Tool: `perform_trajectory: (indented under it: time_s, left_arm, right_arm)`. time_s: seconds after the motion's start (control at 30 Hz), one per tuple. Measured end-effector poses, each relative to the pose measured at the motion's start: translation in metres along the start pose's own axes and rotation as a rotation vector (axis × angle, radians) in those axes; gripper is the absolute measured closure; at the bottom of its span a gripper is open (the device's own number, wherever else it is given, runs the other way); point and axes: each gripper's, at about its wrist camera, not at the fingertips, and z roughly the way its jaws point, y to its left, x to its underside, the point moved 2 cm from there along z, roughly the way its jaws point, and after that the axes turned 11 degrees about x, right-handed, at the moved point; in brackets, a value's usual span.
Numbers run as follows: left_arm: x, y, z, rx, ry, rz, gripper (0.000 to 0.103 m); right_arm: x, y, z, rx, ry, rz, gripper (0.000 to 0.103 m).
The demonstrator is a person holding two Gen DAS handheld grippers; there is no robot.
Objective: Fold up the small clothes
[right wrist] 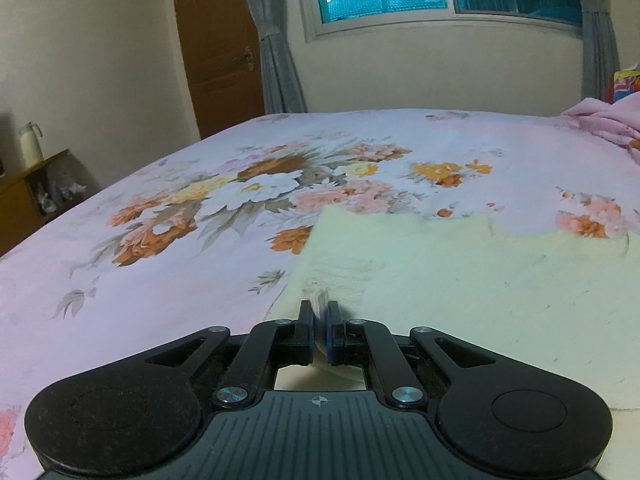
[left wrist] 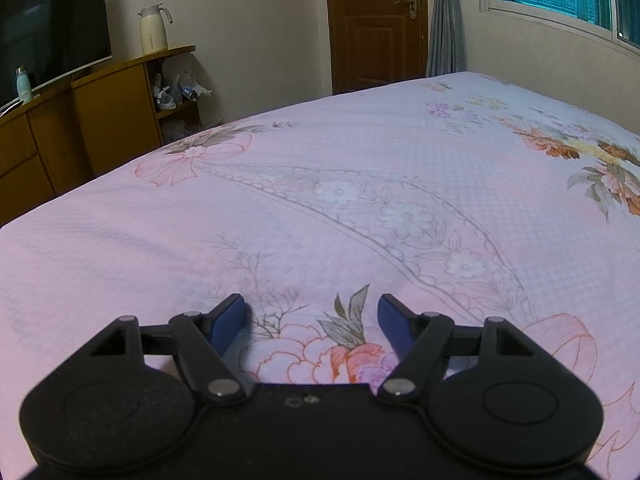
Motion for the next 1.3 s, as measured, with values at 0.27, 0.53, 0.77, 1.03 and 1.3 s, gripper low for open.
perform_trajectory:
  time_s: [0.27,0.53,0.77,1.03,1.3]
  left_arm:
    - [-0.002,-0.001,0.002,-0.003,0.003,0.013,0.029]
    - [-0.013,-0.03,-0.013,0.121,-0.031,0.031,0.032]
    - [-0.033,-0.226,-0.039,0.547,-0.109,0.178,0.033]
    - [-0.005,-0.386,-0.039,0.867,0.037,0.172,0.034]
    - [0.003,-0.431,-0.04,0.872,0.075,0.187,0.069]
  right_arm:
    - [0.002,0.003,-0.016,-0.113,-0.002,0.046,0.099]
    - [0.012,-0.063,-0.082,0.011,-0.057,0.103,0.099]
    - [0.016,-0.205,-0.15,0.358,-0.106,0.235,0.099]
    - [0.037,-0.297,-0.192,0.406,-0.096,0.44,0.099]
    - [0.055,-0.307,-0.19,0.382,-0.119,0.443,0.099]
